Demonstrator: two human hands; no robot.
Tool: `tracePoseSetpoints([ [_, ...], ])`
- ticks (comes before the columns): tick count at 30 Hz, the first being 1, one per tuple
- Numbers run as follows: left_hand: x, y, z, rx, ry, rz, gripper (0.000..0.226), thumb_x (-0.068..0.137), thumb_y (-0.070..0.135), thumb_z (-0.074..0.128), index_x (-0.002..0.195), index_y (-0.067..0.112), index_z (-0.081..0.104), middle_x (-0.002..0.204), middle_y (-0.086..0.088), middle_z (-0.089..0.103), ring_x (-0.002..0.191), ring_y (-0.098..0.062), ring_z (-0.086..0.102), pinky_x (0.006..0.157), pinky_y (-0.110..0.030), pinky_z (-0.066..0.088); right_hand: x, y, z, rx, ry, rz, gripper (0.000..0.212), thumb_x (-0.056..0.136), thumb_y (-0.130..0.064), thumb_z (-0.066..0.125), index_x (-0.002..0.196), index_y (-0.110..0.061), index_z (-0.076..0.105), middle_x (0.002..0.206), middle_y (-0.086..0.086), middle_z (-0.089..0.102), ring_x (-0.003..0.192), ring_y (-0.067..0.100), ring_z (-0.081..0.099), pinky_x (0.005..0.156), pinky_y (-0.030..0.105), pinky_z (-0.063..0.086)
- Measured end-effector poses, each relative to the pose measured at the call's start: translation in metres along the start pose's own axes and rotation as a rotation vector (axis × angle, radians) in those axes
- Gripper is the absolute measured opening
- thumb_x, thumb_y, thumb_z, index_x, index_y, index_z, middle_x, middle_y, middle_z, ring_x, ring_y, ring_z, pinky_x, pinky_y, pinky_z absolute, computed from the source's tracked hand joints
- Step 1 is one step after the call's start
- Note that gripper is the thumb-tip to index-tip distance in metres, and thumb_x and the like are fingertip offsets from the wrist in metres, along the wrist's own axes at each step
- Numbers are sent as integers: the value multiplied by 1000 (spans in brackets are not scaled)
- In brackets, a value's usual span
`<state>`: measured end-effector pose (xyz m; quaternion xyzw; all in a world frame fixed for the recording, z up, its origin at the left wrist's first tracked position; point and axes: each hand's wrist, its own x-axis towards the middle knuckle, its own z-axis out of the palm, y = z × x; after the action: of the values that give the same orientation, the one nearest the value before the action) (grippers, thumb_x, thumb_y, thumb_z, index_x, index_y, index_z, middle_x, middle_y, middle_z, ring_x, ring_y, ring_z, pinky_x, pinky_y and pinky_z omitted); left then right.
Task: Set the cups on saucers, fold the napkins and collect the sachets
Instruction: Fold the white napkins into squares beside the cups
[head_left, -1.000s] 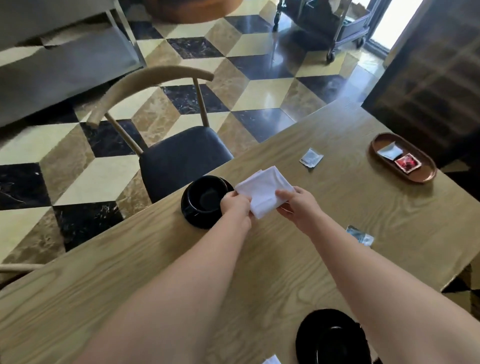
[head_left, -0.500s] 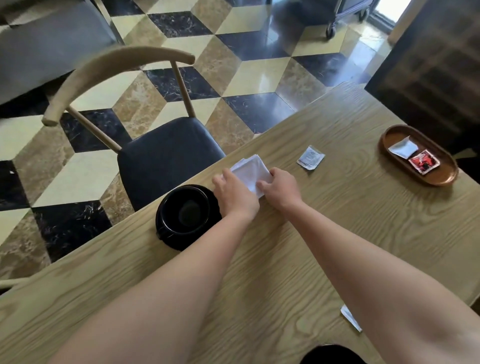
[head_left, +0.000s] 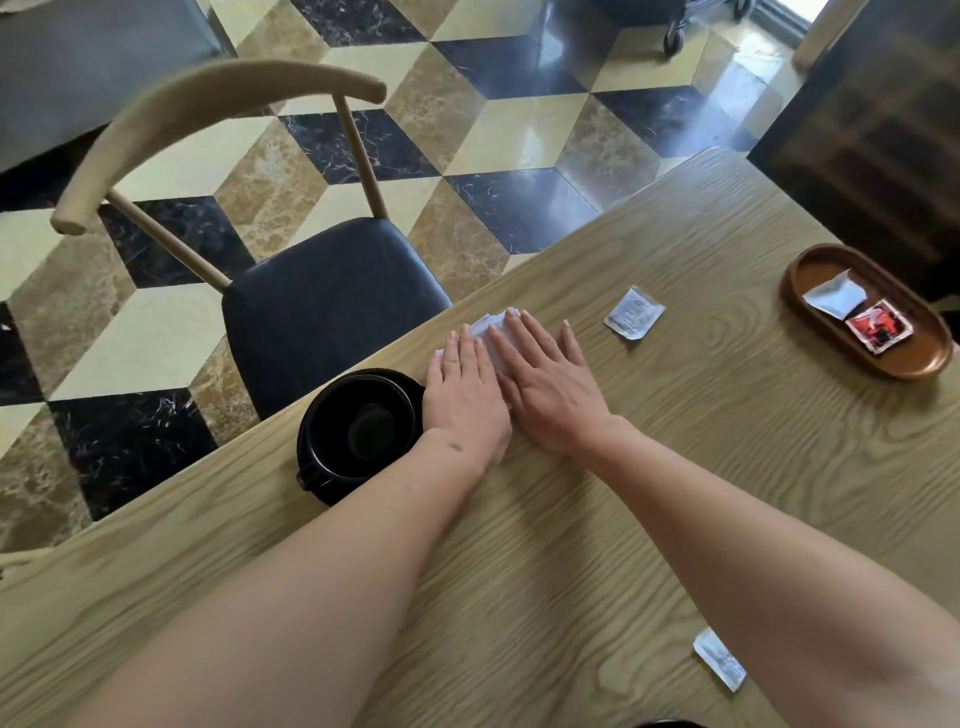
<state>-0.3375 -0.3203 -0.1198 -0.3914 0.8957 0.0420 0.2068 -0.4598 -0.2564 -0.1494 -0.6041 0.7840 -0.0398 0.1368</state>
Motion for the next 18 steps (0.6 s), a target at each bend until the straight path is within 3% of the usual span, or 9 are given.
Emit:
tracePoseSetpoints([
  [6,4,2,1,-49,-76,-4,65,103,26,9,154,-5,-16,164,-21,-24,152,-35,-21,126,-47,-3,3,0,2,-29,-57,27,65,101,-59,0,161,-34,-1,170,-6,-8,154,12,-16,118,58,-18],
  [8,2,4,-12,-59,-137,-25,68,103,26,17,155,-4,-15,164,-21,-24,152,-35,-22,126,-48,-2,4,-2,-10,-58,-122,28,67,100,-59,4,161,-34,-3,170,-6,-8,154,18,-18,117,60,-17],
  [10,-5,13,-38,-150,-134,-62,76,101,25,33,157,-2,-10,167,-20,-16,153,-36,-18,126,-48,2,5,-6,-30,-99,-151,31,73,98,-59,24,161,-32,0,170,-5,-4,155,25,-16,118,64,-11],
  [12,-23,22,-59,-329,42,-45,76,98,21,48,159,2,7,168,-19,4,155,-37,-4,125,-46,9,-1,-12,-51,-50,-43,96,73,96,-49,46,159,-27,17,168,-2,13,155,28,1,119,62,4],
  [14,-60,23,-65,-643,302,-18,56,94,17,53,147,5,40,153,-17,39,146,-36,28,119,-42,26,-23,-25,-65,151,190,249,58,94,-39,55,148,-20,42,156,2,38,146,29,27,113,52,22],
  [16,-114,13,-52,-940,489,-72,33,90,11,54,123,8,59,121,-9,59,117,-27,52,99,-35,44,-56,-49,-68,375,331,380,44,90,-31,59,132,-15,57,140,5,52,132,30,42,103,48,33],
  [18,-173,-3,-21,-1081,514,-201,25,87,6,56,110,13,61,99,0,59,92,-16,56,81,-26,45,-98,-85,-59,456,322,411,35,88,-24,62,121,-13,62,128,7,58,121,30,49,96,46,38],
])
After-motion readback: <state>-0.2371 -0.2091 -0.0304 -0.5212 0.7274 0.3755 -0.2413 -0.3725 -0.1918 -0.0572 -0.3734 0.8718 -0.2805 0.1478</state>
